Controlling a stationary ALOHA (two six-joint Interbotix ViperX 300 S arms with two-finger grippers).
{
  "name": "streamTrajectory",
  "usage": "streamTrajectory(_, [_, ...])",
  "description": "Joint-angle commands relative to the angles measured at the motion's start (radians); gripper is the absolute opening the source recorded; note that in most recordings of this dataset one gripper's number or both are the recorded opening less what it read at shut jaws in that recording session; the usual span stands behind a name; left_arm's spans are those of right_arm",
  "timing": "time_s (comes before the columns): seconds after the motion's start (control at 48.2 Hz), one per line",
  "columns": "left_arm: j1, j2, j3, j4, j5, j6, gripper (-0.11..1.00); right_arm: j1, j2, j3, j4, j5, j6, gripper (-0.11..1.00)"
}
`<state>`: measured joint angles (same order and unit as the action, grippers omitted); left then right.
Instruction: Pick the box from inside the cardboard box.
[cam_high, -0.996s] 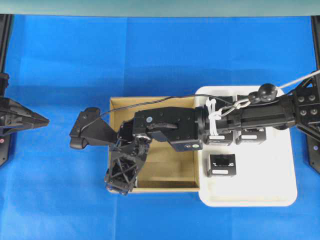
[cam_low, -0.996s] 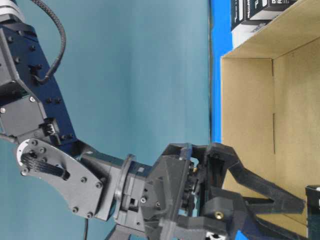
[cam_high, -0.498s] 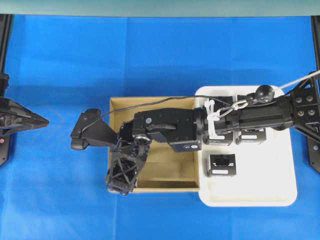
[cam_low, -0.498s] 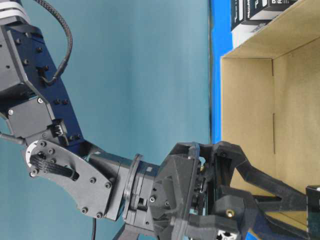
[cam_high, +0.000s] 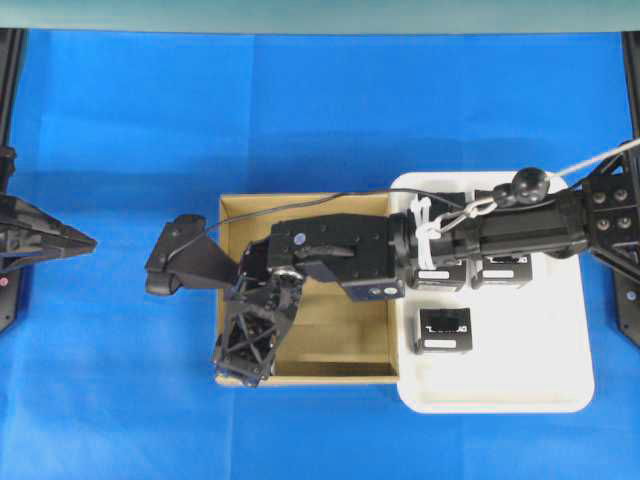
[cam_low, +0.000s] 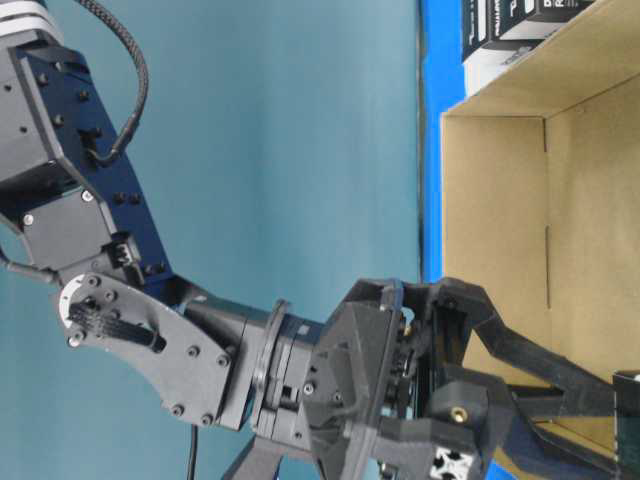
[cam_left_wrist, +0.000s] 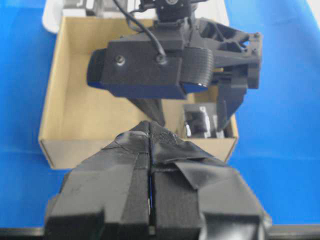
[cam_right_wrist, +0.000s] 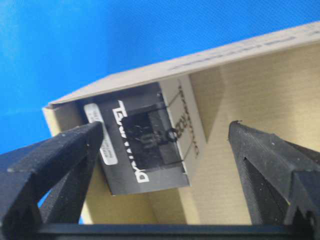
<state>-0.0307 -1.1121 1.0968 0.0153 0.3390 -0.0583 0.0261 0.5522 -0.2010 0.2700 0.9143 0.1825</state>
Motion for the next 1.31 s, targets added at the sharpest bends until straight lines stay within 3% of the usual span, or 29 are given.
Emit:
streamTrajectory(0.0, [0.000,0.006,-0.028,0.002,-0.008,-0.002,-0.07,-0.009,-0.003,0.012,-0.003,0.003,0.000,0.98])
streamTrajectory(0.456, [0.000,0.005,-0.029,0.002,-0.008,-0.002,-0.07,-0.054,-0.035,0.034,-0.029,0.021,-0.012,0.98])
streamTrajectory(1.286, [0.000,0.005,-0.028,0.002,-0.008,-0.002,-0.07,-0.144,-0.080,0.127,-0.029,-0.006,-0.029,0.98])
